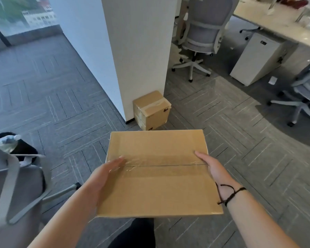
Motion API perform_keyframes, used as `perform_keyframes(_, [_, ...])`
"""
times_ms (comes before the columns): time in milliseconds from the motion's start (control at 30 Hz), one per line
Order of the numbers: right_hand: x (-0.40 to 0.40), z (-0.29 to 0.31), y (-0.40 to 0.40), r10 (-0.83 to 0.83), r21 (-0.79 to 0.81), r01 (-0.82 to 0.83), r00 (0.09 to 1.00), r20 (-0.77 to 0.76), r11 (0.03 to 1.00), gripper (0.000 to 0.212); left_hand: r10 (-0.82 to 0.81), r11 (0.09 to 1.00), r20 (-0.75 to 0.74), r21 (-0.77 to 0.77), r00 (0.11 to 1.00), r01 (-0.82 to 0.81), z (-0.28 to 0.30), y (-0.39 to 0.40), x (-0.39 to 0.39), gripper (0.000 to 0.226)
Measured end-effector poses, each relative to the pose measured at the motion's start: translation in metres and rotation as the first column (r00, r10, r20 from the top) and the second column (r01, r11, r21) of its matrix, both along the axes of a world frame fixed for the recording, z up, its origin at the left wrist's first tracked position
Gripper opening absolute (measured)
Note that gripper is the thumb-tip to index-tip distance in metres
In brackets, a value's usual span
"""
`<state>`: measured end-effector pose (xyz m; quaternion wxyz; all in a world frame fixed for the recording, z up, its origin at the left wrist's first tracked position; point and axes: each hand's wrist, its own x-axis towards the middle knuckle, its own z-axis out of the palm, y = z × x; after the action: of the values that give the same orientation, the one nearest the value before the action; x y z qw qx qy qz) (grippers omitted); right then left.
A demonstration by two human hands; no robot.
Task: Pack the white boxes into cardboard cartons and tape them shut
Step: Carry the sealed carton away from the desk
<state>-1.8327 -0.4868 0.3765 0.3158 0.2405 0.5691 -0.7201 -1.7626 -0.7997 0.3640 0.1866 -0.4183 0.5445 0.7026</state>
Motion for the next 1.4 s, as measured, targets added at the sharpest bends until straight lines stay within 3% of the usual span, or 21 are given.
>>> perform_keyframes(67, [-0.040, 0.003, -0.004, 0.005, 0.028, -0.005, 1.000, 0.011, 1.000, 0.037, -0.007, 0.998, 0.019, 0.060, 1.000, 0.006, -0.008, -0.006, -0.036, 0.077])
perform_keyframes(200, [-0.123, 0.014, -0.018, 0.010, 0.037, -0.010, 1.000, 0.011, 0.999, 0.034, -0.006, 0.999, 0.032, 0.049, 0.999, 0.004, 0.005, -0.015, -0.114, 0.047])
perform_keyframes(533, [-0.316, 0.010, -0.041, 0.064, 0.009, -0.063, 0.998, -0.010, 0.998, 0.037, 0.000, 0.999, 0.018, 0.044, 1.000, -0.001, 0.022, -0.035, -0.287, 0.063])
perform_keyframes(800, [-0.521, -0.034, -0.043, 0.268, -0.026, -0.267, 0.962, 0.055, 0.963, 0.038, 0.219, 0.976, 0.074, 0.002, 0.973, -0.220, -0.010, -0.016, -0.443, 0.057])
perform_keyframes(933, [-0.625, -0.047, -0.043, 0.372, 0.053, -0.374, 0.927, 0.039, 0.926, 0.067, 0.295, 0.955, 0.080, -0.019, 0.952, -0.294, -0.017, -0.006, -0.521, 0.056])
perform_keyframes(1067, [-0.705, -0.046, -0.048, 0.473, 0.127, -0.469, 0.881, -0.007, 0.874, 0.068, 0.343, 0.939, 0.098, -0.009, 0.934, -0.344, -0.021, -0.001, -0.583, 0.045])
perform_keyframes(1200, [-0.767, -0.062, -0.063, 0.544, 0.162, -0.531, 0.838, -0.047, 0.831, 0.095, 0.393, 0.919, 0.103, 0.001, 0.914, -0.395, -0.037, -0.007, -0.628, 0.038])
perform_keyframes(1400, [-0.836, -0.105, -0.108, 0.589, 0.225, -0.562, 0.806, -0.068, 0.796, 0.057, 0.427, 0.903, 0.113, 0.009, 0.897, -0.430, -0.092, -0.038, -0.695, 0.032])
